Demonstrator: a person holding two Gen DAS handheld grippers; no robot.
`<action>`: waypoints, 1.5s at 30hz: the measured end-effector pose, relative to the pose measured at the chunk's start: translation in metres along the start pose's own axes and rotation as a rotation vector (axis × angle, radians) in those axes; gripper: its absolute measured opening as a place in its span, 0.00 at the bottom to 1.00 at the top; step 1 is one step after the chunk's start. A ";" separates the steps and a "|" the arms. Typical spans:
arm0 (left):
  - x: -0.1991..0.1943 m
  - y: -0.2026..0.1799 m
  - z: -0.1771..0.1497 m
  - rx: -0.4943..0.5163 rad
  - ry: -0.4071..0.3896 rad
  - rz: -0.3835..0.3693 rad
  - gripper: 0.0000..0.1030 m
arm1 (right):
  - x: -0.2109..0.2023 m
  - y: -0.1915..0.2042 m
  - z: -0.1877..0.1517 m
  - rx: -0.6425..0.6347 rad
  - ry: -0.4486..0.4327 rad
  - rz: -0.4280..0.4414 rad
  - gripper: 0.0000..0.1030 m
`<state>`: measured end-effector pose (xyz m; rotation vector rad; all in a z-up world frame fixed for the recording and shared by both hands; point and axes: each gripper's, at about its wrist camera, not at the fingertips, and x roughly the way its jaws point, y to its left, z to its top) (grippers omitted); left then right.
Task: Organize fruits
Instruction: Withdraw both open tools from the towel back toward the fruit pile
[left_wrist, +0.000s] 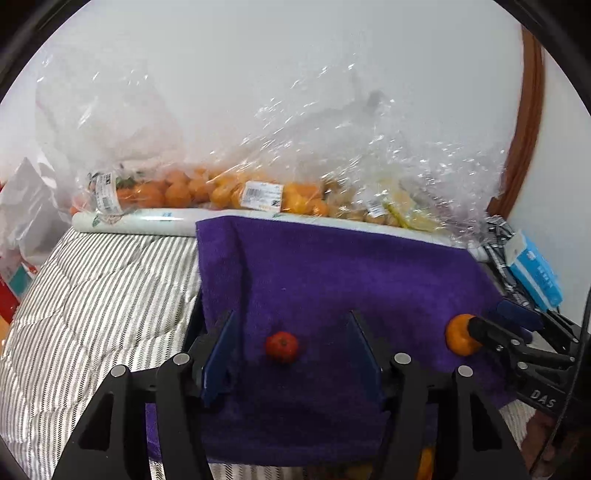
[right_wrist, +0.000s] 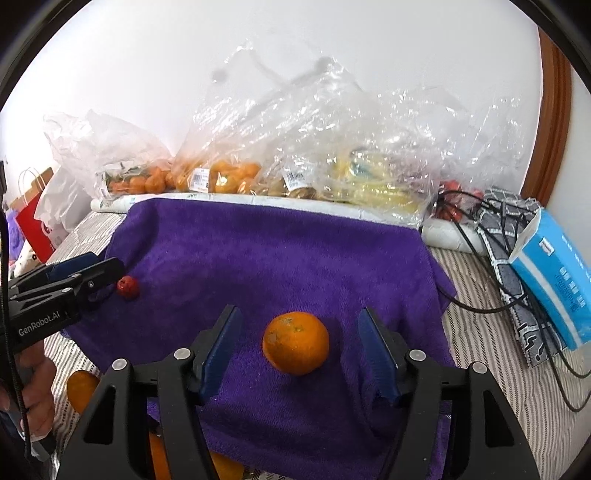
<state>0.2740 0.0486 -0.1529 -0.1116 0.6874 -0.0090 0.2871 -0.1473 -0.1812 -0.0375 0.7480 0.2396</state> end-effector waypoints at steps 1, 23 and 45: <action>-0.001 -0.001 0.000 0.004 -0.003 0.003 0.56 | -0.005 0.001 0.001 -0.008 -0.014 -0.015 0.64; -0.085 -0.005 -0.006 0.049 0.010 -0.074 0.56 | -0.109 0.024 -0.021 0.051 -0.081 -0.026 0.64; -0.119 0.057 -0.067 -0.030 0.088 -0.034 0.56 | -0.137 0.054 -0.087 0.064 -0.017 -0.021 0.56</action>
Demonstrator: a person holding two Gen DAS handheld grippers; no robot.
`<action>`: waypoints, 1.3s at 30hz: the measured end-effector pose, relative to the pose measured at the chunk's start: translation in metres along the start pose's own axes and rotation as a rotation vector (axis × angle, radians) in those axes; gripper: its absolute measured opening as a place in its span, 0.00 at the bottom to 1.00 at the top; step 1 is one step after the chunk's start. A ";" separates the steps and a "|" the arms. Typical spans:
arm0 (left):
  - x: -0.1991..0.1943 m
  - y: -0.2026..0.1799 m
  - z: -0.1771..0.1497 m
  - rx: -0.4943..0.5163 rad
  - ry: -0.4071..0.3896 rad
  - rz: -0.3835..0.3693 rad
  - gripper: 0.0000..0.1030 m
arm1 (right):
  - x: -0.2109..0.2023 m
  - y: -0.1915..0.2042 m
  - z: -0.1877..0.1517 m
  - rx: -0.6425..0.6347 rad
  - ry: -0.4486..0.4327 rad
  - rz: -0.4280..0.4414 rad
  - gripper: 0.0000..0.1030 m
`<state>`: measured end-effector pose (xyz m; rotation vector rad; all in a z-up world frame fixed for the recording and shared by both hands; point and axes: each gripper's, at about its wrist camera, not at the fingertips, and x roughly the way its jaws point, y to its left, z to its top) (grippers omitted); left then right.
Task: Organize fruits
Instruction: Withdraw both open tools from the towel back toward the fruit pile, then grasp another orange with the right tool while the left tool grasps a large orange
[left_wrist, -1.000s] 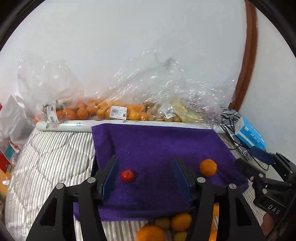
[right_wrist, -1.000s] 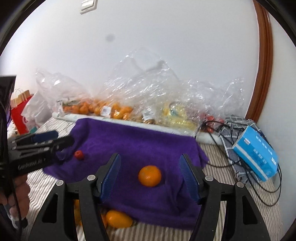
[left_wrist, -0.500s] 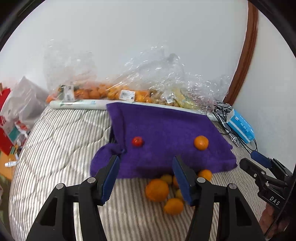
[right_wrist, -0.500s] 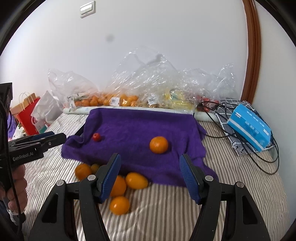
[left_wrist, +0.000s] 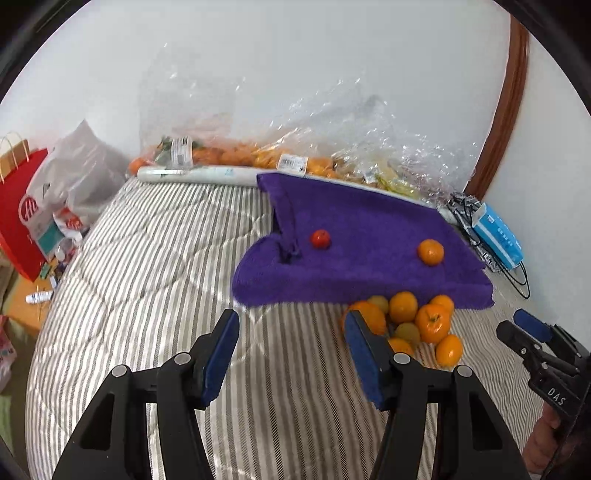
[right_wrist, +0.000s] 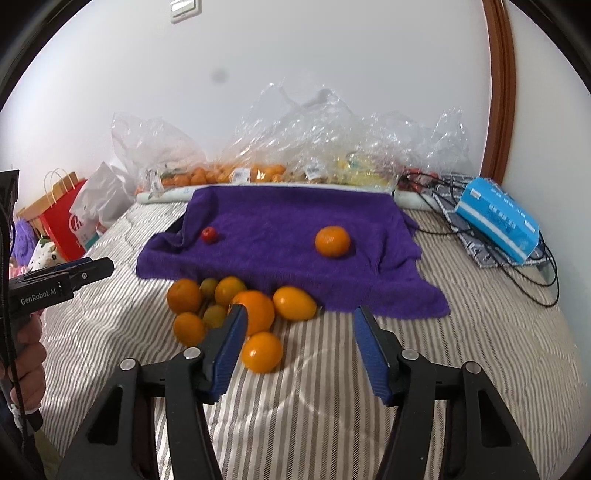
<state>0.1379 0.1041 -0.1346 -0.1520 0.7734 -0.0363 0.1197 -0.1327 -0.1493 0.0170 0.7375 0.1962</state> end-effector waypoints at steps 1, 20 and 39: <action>0.000 0.001 -0.001 0.002 0.005 -0.001 0.56 | 0.004 0.002 -0.004 0.002 0.014 0.009 0.55; 0.021 0.001 -0.018 0.007 0.061 -0.025 0.56 | 0.062 0.020 -0.026 -0.035 0.164 0.072 0.34; 0.088 -0.053 -0.003 0.006 0.175 -0.136 0.46 | 0.053 -0.041 -0.023 0.023 0.112 0.105 0.35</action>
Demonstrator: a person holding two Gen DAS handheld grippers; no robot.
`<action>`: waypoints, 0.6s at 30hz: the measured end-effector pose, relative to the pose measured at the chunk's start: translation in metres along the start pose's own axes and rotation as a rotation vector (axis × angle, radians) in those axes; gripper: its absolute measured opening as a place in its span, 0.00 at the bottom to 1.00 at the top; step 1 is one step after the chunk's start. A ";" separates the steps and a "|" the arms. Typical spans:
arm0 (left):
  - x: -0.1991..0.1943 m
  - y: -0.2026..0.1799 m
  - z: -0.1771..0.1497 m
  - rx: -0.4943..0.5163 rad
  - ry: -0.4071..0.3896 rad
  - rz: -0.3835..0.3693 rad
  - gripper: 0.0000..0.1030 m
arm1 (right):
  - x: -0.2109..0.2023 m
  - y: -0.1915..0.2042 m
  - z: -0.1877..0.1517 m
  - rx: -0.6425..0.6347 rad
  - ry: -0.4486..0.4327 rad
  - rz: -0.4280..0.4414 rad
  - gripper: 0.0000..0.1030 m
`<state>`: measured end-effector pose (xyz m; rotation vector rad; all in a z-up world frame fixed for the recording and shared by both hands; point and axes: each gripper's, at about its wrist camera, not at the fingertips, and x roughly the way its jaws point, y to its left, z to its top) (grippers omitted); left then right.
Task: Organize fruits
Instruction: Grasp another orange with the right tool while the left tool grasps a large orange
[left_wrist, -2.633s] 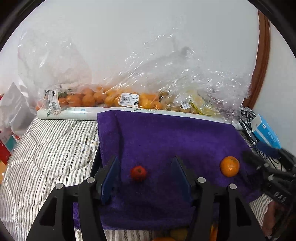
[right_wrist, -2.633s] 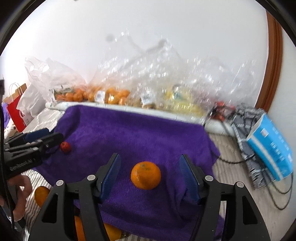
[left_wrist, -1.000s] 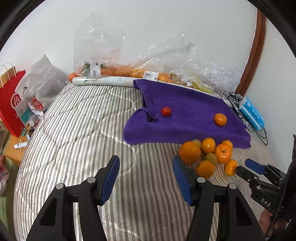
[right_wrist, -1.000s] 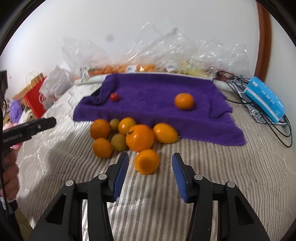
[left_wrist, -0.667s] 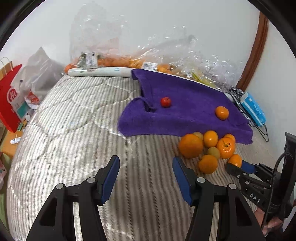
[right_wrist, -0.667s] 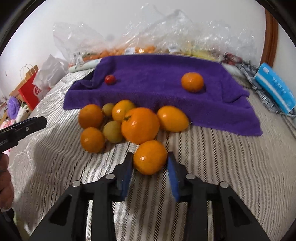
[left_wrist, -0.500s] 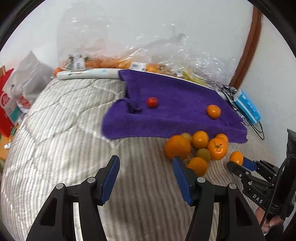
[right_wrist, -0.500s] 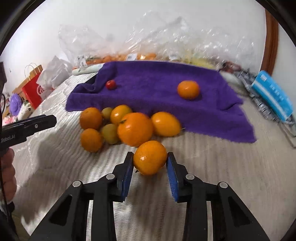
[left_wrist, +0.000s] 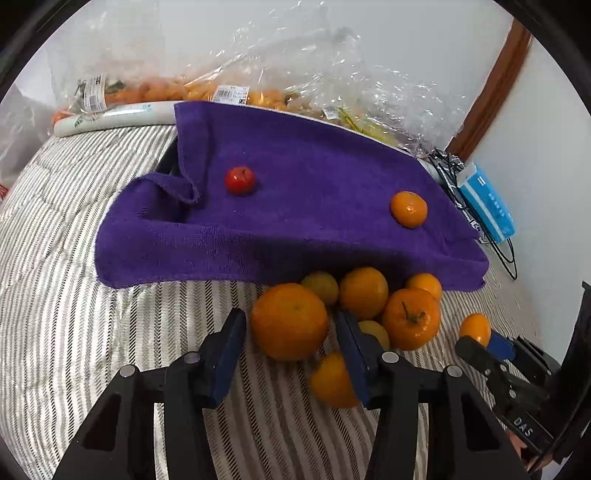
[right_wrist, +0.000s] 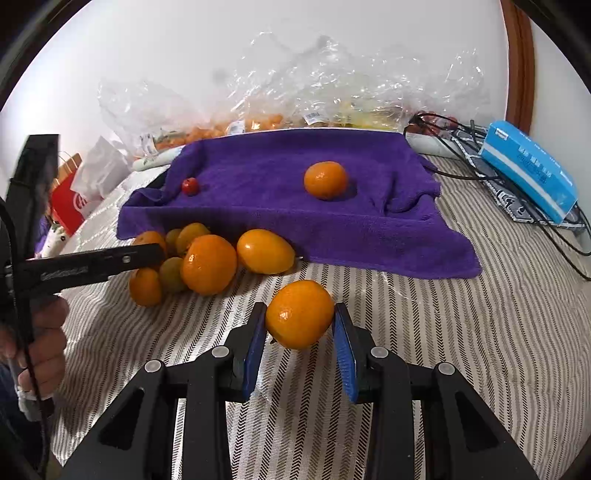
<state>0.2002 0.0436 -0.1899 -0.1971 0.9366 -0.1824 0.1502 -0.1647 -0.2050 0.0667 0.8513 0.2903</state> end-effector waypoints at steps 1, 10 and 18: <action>0.001 -0.003 0.000 0.020 -0.002 0.018 0.45 | 0.001 0.000 0.000 0.002 0.003 0.008 0.35; -0.006 -0.003 -0.007 0.045 -0.082 -0.036 0.37 | 0.001 -0.001 -0.002 0.004 0.000 0.040 0.35; -0.019 -0.003 -0.008 0.024 -0.168 -0.009 0.37 | -0.003 -0.008 -0.003 0.035 -0.030 0.061 0.35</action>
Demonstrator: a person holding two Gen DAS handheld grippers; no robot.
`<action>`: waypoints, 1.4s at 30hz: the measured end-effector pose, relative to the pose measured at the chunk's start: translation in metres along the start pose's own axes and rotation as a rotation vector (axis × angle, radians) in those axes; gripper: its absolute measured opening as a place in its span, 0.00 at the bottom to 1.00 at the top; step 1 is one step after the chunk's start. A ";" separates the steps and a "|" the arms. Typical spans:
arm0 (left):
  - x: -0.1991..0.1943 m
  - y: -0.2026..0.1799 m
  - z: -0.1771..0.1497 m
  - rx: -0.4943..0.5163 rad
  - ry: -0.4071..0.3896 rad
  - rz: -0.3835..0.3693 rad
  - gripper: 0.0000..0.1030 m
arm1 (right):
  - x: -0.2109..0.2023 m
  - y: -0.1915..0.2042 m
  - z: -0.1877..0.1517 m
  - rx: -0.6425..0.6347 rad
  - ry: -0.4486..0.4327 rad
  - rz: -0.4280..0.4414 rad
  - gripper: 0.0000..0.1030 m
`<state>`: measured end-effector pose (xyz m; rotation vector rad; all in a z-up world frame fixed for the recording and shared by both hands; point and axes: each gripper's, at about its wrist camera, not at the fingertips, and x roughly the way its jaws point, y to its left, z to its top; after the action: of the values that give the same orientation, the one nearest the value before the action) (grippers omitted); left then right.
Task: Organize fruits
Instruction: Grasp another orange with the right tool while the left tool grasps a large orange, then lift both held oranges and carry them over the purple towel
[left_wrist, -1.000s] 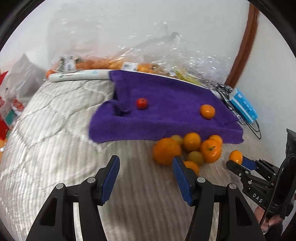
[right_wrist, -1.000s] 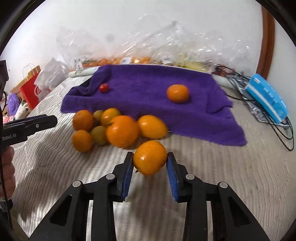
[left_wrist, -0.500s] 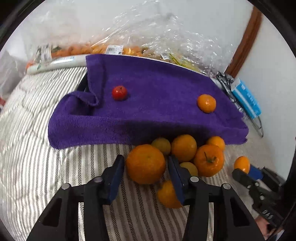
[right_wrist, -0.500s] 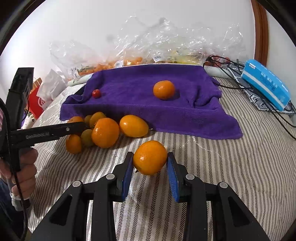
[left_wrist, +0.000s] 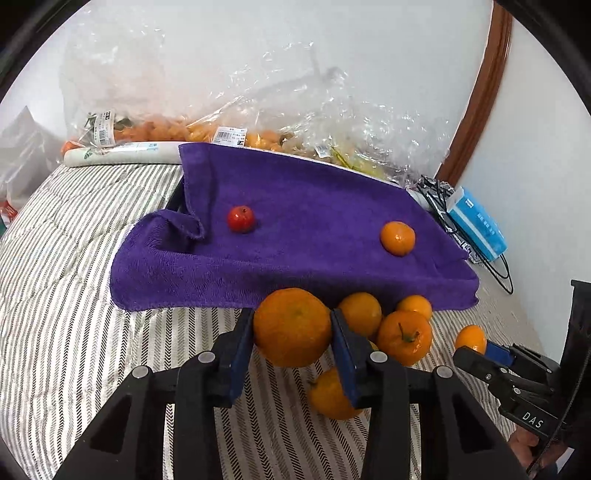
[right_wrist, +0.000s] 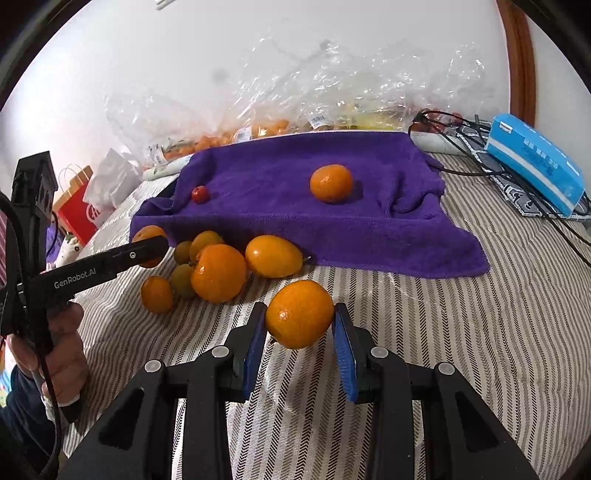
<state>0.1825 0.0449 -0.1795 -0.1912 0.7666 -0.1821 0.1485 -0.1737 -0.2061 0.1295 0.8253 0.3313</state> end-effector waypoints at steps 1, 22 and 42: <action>0.000 0.000 0.000 -0.003 0.000 0.000 0.37 | 0.000 0.000 0.000 0.003 -0.001 -0.003 0.35; -0.009 -0.006 -0.002 0.021 -0.050 0.008 0.37 | -0.007 0.002 -0.001 0.005 -0.043 -0.060 0.35; -0.014 -0.007 -0.001 0.024 -0.086 0.023 0.37 | -0.009 -0.002 -0.001 0.031 -0.058 -0.066 0.35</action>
<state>0.1711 0.0413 -0.1688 -0.1662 0.6800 -0.1603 0.1429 -0.1781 -0.2007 0.1395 0.7758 0.2514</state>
